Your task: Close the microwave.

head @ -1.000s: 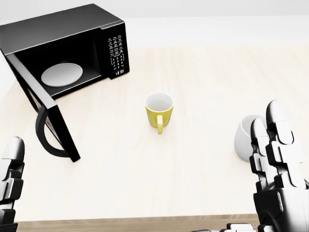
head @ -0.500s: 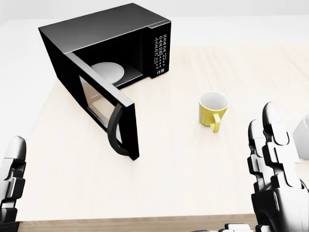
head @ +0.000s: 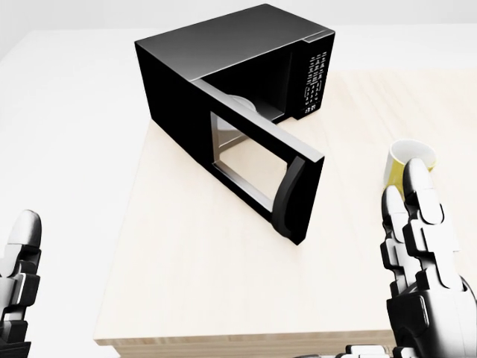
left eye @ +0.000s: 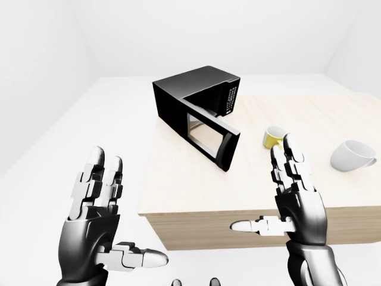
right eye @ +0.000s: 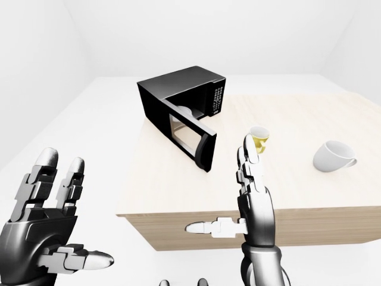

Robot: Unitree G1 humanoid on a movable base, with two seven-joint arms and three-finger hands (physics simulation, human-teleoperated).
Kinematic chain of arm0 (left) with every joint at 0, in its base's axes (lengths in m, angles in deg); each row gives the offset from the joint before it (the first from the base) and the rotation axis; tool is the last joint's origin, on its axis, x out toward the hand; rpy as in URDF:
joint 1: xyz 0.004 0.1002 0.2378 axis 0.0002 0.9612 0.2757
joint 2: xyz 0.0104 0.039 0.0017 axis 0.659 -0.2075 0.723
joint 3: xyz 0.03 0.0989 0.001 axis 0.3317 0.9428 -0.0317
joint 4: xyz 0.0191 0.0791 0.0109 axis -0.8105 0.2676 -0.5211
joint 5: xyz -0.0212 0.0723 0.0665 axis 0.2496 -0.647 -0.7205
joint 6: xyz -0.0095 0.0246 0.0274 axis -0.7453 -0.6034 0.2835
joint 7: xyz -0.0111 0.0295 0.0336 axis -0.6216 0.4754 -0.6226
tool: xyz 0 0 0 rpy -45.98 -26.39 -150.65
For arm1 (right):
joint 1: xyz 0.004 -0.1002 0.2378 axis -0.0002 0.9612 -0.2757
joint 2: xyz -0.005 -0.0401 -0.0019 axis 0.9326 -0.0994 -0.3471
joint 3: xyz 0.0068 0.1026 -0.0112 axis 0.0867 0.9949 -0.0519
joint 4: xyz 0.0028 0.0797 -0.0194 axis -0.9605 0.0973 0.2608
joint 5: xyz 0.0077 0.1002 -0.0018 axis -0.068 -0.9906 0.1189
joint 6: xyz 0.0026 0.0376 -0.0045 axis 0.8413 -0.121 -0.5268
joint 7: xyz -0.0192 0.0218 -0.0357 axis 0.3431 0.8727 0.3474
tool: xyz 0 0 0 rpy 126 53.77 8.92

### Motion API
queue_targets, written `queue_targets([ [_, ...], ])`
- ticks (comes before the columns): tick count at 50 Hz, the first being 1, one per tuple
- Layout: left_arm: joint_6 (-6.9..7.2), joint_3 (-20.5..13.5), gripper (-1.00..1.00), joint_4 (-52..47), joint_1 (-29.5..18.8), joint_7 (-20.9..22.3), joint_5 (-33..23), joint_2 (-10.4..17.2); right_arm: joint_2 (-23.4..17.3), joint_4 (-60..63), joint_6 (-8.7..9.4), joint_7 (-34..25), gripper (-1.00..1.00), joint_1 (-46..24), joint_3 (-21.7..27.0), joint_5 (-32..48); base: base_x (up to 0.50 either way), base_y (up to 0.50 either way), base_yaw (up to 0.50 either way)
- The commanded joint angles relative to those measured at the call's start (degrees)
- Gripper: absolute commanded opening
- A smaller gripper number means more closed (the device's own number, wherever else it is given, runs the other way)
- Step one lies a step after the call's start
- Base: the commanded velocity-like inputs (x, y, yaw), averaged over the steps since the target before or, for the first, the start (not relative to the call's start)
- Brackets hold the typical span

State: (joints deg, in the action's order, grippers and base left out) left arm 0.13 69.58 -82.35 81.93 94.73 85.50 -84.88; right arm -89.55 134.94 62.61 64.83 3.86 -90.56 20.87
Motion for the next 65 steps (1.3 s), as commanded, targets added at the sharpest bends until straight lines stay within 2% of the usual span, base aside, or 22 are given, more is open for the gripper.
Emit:
queue_targets([
  [1,0.13,0.0,1.00,0.1,-0.1,-0.1,0.0,0.0,-0.1,-0.1,-0.14,0.1,1.00,0.0,-0.1,0.0,0.00,0.50,0.00],
  [12,0.00,-0.1,1.00,0.2,-0.2,-0.3,-0.1,0.0,-0.1,-0.4,-0.41,0.2,1.00,-0.1,-0.1,0.0,0.00,0.50,0.00],
  [15,0.64,-0.4,1.00,0.6,-0.8,-0.4,0.6,0.0,-0.2,-0.5,-0.85,0.4,1.00,0.1,-0.5,0.5,0.00,0.43,0.00],
  [17,-0.37,0.2,1.00,0.8,-0.5,-0.4,-0.8,-0.1,-0.3,-0.4,-0.79,0.2,1.00,0.0,-0.4,-0.2,0.00,0.00,0.00],
  [20,-0.74,0.7,1.00,1.2,-0.4,-0.7,-1.5,0.2,-0.2,-0.4,-0.74,0.3,1.00,0.0,-0.5,-0.1,0.00,0.00,0.00],
  [32,-0.20,0.4,1.00,0.6,-0.5,-1.1,-0.9,0.5,-0.3,-0.7,-0.69,0.9,1.00,-0.2,-0.6,0.3,0.00,0.00,0.00],
  [38,-0.37,0.5,1.00,0.7,-0.6,-1.1,-0.8,0.5,-0.2,-0.5,-0.51,0.9,1.00,-0.3,-0.5,0.1,0.00,0.00,0.00],
  [44,0.55,0.2,1.00,0.0,-0.4,-1.3,-0.5,0.4,-0.2,0.6,0.23,1.1,1.00,-0.3,-0.7,0.1,0.00,0.00,0.00],
  [46,0.25,0.3,1.00,0.0,-0.4,-1.2,-0.8,0.3,-0.2,0.9,0.12,1.0,1.00,-0.1,-0.6,-0.4,0.00,0.00,0.00],
  [47,0.03,0.3,1.00,0.1,-0.3,-1.2,-0.9,0.2,-0.4,1.2,-0.68,0.4,1.00,0.4,-0.6,-1.2,0.49,0.05,0.00],
  [51,0.43,0.4,1.00,0.1,-0.6,-1.3,-1.3,0.3,-0.4,1.5,-0.66,0.4,1.00,0.3,-0.4,-1.2,0.50,0.07,0.00],
  [65,0.16,0.2,1.00,0.1,-0.5,-1.3,-1.1,0.2,-0.2,1.2,-1.21,0.3,1.00,0.5,-0.3,-1.2,0.50,0.07,0.00],
])
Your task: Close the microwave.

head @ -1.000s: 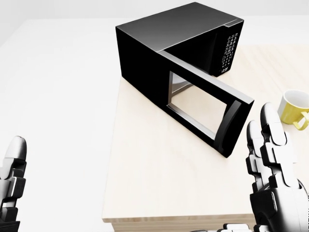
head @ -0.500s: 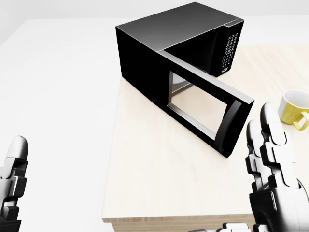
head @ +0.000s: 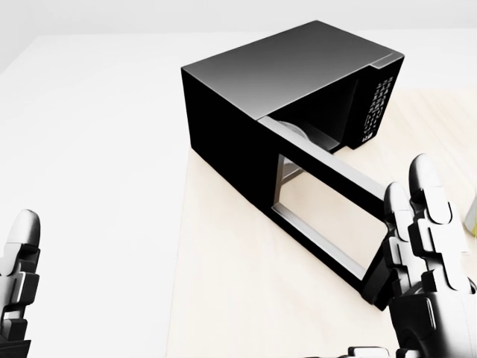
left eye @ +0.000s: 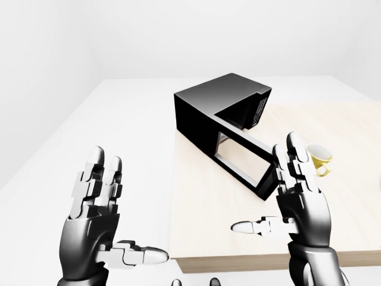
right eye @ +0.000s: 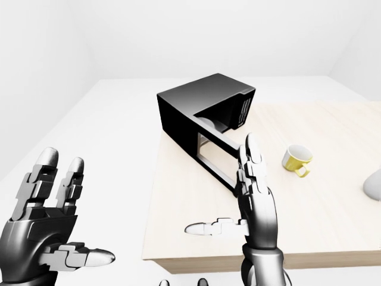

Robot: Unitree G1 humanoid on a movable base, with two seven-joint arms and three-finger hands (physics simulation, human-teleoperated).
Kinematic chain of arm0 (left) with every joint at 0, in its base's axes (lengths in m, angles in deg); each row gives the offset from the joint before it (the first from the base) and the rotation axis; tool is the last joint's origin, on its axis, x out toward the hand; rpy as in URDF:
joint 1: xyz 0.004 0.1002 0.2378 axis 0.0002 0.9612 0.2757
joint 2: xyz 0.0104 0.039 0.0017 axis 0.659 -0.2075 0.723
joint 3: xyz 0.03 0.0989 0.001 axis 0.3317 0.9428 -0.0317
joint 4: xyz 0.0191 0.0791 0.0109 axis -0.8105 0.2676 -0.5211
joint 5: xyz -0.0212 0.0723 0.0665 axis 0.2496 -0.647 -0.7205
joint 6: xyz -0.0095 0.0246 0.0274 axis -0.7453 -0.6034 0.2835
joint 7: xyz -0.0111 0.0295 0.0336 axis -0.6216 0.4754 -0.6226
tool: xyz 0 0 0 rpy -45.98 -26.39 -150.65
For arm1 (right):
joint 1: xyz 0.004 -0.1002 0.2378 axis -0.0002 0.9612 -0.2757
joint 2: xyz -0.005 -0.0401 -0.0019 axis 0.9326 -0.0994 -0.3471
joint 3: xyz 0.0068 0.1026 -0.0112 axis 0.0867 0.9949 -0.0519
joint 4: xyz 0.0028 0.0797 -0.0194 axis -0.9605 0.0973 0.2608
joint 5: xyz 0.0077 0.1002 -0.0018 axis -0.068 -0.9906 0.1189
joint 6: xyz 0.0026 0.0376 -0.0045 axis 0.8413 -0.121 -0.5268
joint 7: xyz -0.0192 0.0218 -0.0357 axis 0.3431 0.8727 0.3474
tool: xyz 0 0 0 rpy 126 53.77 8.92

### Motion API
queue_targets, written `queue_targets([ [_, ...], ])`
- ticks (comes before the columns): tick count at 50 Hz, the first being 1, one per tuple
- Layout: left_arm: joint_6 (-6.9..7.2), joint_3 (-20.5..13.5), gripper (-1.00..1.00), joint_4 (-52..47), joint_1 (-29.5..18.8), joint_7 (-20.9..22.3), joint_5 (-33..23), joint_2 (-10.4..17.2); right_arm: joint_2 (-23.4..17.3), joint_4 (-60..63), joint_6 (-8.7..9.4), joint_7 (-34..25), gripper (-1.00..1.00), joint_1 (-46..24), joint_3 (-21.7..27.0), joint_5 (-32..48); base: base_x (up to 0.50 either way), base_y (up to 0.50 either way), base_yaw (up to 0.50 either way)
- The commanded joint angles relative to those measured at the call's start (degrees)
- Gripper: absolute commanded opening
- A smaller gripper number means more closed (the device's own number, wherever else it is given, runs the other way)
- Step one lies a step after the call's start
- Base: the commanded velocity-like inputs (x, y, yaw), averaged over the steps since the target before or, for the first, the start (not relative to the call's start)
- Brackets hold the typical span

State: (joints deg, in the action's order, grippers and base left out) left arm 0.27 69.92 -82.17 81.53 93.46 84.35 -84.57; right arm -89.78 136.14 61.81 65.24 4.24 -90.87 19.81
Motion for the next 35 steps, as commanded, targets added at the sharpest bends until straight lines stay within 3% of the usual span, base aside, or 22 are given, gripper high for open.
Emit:
queue_targets([
  [1,0.04,-0.2,1.00,-0.1,0.0,0.0,0.1,-0.1,0.0,-0.1,-0.45,-0.1,1.00,0.1,-0.1,-0.1,0.50,0.08,0.00],
  [8,-0.75,0.0,1.00,0.2,0.1,0.2,0.0,-0.3,0.0,-0.2,-0.27,0.2,1.00,0.0,-0.1,0.1,0.50,0.10,0.00],
  [12,-0.44,-0.3,1.00,0.2,0.0,0.1,0.5,-0.2,-0.2,-1.0,-0.47,0.2,1.00,-0.1,-0.7,0.3,0.50,0.16,0.00],
  [17,-0.04,-0.5,1.00,0.1,0.0,0.2,1.0,-0.2,-0.4,-0.7,-0.23,0.5,1.00,0.0,-0.8,0.5,0.00,0.00,0.00],
  [35,-0.62,0.3,1.00,0.4,0.2,0.0,0.5,0.0,-0.5,-1.1,-0.84,0.7,1.00,0.0,-1.1,1.2,0.00,0.00,0.00],
])
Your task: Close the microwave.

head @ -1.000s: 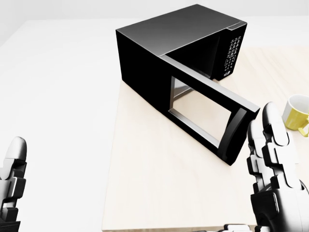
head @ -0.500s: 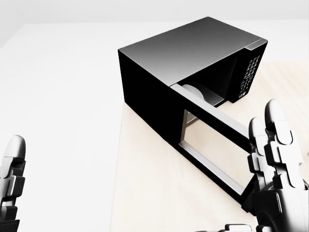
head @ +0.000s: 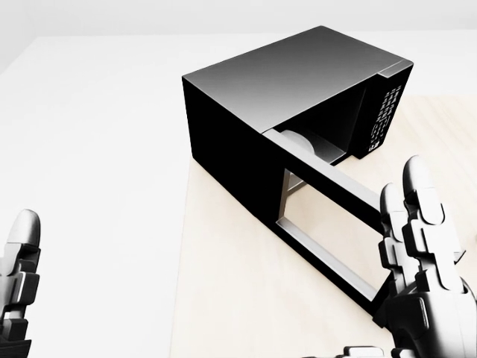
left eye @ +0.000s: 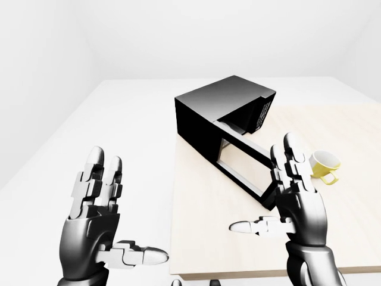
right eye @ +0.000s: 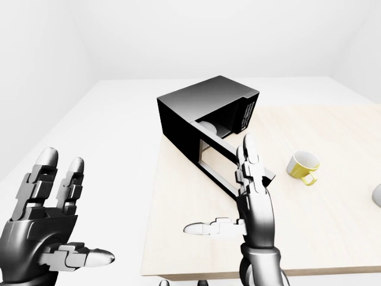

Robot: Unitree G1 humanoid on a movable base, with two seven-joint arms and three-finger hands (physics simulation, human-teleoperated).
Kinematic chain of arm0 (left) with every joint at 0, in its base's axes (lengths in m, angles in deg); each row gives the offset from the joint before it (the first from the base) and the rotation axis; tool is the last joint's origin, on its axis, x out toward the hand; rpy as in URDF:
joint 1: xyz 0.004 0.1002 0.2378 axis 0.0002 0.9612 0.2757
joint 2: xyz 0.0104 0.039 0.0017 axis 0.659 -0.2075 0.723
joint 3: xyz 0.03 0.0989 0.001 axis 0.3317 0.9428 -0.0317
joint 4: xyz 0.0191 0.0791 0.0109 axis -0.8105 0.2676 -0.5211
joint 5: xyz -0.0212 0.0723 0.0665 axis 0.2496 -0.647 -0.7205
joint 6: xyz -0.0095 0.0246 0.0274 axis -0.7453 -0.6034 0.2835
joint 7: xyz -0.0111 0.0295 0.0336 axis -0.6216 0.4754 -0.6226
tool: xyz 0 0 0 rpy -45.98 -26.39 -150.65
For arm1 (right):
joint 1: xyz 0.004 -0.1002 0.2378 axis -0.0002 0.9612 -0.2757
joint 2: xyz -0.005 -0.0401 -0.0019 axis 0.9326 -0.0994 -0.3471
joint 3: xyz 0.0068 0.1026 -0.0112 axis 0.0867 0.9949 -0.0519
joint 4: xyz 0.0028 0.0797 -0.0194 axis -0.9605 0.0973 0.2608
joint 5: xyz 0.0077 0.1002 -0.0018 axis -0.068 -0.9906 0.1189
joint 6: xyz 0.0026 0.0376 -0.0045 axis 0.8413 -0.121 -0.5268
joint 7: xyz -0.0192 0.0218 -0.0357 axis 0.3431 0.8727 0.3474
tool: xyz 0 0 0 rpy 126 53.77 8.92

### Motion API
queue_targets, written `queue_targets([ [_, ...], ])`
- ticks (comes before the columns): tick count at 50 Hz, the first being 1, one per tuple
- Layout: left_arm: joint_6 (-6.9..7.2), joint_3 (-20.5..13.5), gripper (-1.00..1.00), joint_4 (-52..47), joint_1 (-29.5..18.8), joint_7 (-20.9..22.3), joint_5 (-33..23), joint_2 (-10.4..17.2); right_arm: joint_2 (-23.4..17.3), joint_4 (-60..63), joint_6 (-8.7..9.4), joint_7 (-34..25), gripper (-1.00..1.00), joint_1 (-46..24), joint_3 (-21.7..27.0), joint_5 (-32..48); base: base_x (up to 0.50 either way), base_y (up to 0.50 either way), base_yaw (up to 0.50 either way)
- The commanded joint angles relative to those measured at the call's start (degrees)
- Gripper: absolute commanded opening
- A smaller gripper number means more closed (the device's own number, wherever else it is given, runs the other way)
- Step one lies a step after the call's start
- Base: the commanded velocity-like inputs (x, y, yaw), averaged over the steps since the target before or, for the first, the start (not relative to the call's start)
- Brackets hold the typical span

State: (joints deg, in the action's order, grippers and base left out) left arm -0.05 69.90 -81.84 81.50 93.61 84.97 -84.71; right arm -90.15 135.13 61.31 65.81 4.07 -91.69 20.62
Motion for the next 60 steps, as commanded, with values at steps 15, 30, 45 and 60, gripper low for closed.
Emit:
queue_targets([
  [15,-0.58,0.6,1.00,0.2,0.3,-0.5,-0.2,0.4,-2.5,-3.2,-2.65,2.8,1.00,0.8,-5.5,2.1,0.00,0.00,0.00],
  [30,-0.46,0.4,1.00,0.1,0.3,-0.3,-0.2,0.4,-5.4,-19.1,-7.70,6.9,1.00,-3.4,-14.8,4.0,0.00,0.00,0.00],
  [45,-0.10,0.3,1.00,0.3,-0.1,-0.5,-0.4,0.4,-3.3,-25.5,-8.39,5.3,1.00,-6.2,-13.6,3.8,0.00,0.00,0.00],
  [60,-0.22,0.4,1.00,0.4,-0.2,-0.6,-0.6,0.4,-1.3,-31.3,-8.47,4.2,1.00,-9.2,-11.2,3.7,0.00,0.00,0.00],
])
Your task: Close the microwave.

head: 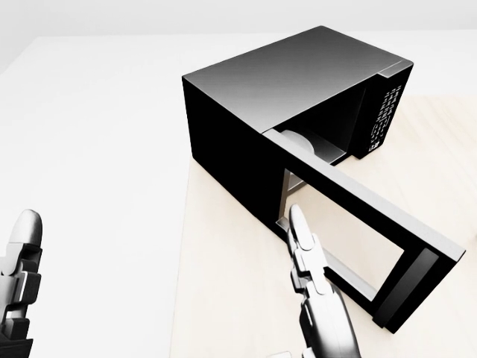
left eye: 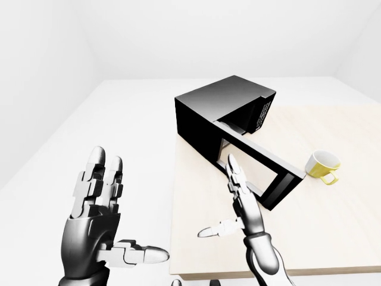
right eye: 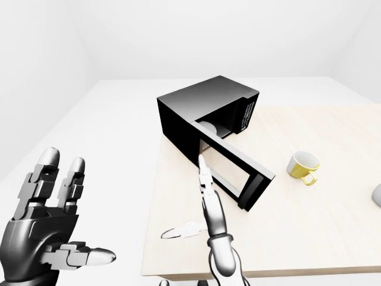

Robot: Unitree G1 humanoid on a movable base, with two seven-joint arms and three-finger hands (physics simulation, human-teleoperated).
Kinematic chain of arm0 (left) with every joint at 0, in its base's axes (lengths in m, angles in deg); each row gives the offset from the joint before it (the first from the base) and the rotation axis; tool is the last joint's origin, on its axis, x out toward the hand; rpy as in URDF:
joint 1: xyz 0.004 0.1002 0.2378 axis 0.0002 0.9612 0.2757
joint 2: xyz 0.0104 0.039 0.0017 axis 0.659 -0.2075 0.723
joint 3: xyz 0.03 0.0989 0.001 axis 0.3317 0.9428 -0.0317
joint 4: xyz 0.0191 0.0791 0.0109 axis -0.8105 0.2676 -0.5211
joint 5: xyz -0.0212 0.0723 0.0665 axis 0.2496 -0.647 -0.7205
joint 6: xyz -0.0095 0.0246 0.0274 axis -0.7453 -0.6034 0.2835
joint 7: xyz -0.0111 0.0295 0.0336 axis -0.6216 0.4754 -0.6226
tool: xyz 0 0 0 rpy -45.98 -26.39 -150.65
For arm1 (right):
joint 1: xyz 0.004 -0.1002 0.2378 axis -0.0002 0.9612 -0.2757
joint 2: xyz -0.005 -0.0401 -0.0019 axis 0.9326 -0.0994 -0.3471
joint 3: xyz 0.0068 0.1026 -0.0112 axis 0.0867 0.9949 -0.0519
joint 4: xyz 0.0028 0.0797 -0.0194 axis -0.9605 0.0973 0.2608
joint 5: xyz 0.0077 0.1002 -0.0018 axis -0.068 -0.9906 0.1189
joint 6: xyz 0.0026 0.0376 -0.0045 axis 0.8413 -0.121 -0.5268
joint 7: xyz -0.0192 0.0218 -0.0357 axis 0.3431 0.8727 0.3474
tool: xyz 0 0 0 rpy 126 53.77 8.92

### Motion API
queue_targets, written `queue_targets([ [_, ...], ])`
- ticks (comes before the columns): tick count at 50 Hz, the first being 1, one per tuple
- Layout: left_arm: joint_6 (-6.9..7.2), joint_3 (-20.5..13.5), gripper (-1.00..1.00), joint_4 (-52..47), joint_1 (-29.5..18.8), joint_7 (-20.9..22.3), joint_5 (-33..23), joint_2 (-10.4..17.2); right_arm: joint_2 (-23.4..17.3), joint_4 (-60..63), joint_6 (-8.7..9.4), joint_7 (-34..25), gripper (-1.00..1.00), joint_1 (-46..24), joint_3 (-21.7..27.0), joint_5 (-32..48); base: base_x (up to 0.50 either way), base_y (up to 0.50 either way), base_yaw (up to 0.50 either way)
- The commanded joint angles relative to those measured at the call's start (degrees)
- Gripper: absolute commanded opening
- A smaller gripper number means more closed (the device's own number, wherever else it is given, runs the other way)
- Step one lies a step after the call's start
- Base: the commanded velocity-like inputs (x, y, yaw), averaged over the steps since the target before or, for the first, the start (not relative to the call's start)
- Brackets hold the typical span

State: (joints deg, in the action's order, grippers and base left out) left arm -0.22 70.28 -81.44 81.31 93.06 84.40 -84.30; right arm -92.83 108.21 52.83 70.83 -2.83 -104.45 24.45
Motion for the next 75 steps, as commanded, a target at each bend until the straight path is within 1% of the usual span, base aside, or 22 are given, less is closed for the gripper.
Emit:
queue_targets([
  [1,-0.15,0.1,1.00,0.0,0.1,-0.1,-0.1,0.0,1.6,-5.4,0.00,-1.0,1.00,-2.8,1.9,-0.1,0.00,0.00,0.00],
  [5,-0.43,0.5,1.00,0.3,0.0,-0.2,-0.4,0.1,2.8,-9.8,0.00,-1.4,1.00,-4.8,3.4,0.2,0.00,0.00,0.00],
  [10,-0.40,0.5,1.00,0.1,0.2,-0.4,-0.3,0.3,4.5,-15.1,0.00,-3.2,1.00,-7.6,5.4,-0.7,0.00,0.00,0.00],
  [23,-0.72,0.8,1.00,0.0,0.4,-0.5,-0.3,0.5,6.5,-23.7,0.00,-3.9,1.00,-13.1,9.5,0.0,0.00,0.00,0.00],
  [30,-1.00,0.7,1.00,0.2,0.5,-0.4,-0.1,0.5,6.7,-27.1,0.00,-3.8,1.00,-16.2,12.1,-0.1,0.00,0.00,0.00],
  [32,-1.00,0.7,1.00,0.2,0.5,-0.4,-0.1,0.5,6.8,-27.2,0.00,-3.9,1.00,-16.3,12.2,-0.1,0.00,0.00,0.00],
  [33,-1.06,0.7,1.00,0.3,0.5,-0.4,-0.2,0.5,6.7,-30.5,0.00,-3.1,1.00,-19.0,13.5,-0.1,0.00,0.00,0.00],
  [34,-0.95,0.6,1.00,0.3,0.4,-0.4,-0.2,0.5,6.8,-30.5,0.00,-3.3,1.00,-19.8,13.9,-0.2,0.00,0.00,0.00],
  [38,-0.83,0.6,1.00,0.6,0.0,-0.4,-0.3,0.5,7.0,-29.8,0.00,-3.3,1.00,-21.2,14.5,-0.1,0.00,0.00,0.00],
  [45,-0.95,0.8,1.00,0.6,0.2,-0.6,-0.4,0.6,6.9,-31.8,0.00,-3.0,1.00,-23.4,15.3,0.2,0.00,0.00,0.00],
  [46,-1.15,0.9,1.00,0.6,0.3,-0.6,-0.5,0.6,6.8,-33.0,0.00,-2.8,1.00,-24.3,15.8,0.1,0.00,0.00,0.00],
  [50,-1.09,0.9,1.00,0.5,0.4,-0.6,-0.4,0.6,6.6,-36.0,0.00,-2.2,1.00,-26.4,16.8,-0.2,0.00,0.00,0.00],
  [54,-1.36,1.4,1.00,0.6,0.6,-0.7,-0.7,0.7,6.4,-36.3,0.00,-1.8,1.00,-28.0,17.2,-0.2,0.00,0.00,0.00],
  [58,-1.34,1.2,1.00,0.5,0.7,-0.7,-0.3,0.8,6.4,-36.6,0.00,-1.5,1.00,-29.1,17.4,-0.1,0.00,0.00,0.00],
  [62,-1.62,1.5,1.00,0.6,0.8,-0.7,-0.6,0.9,6.2,-40.2,0.00,-1.3,1.00,-31.6,18.1,-0.8,0.00,0.00,0.00],
  [68,-1.44,1.1,1.00,0.4,0.8,-0.5,-0.3,0.9,5.9,-44.0,0.00,-0.5,1.00,-34.8,18.7,-1.2,0.00,0.00,0.00],
  [75,-1.26,1.1,1.00,0.4,0.6,-0.5,-0.4,0.8,5.0,-51.5,0.00,0.4,1.00,-40.6,20.1,-2.2,0.00,0.00,0.00],
])
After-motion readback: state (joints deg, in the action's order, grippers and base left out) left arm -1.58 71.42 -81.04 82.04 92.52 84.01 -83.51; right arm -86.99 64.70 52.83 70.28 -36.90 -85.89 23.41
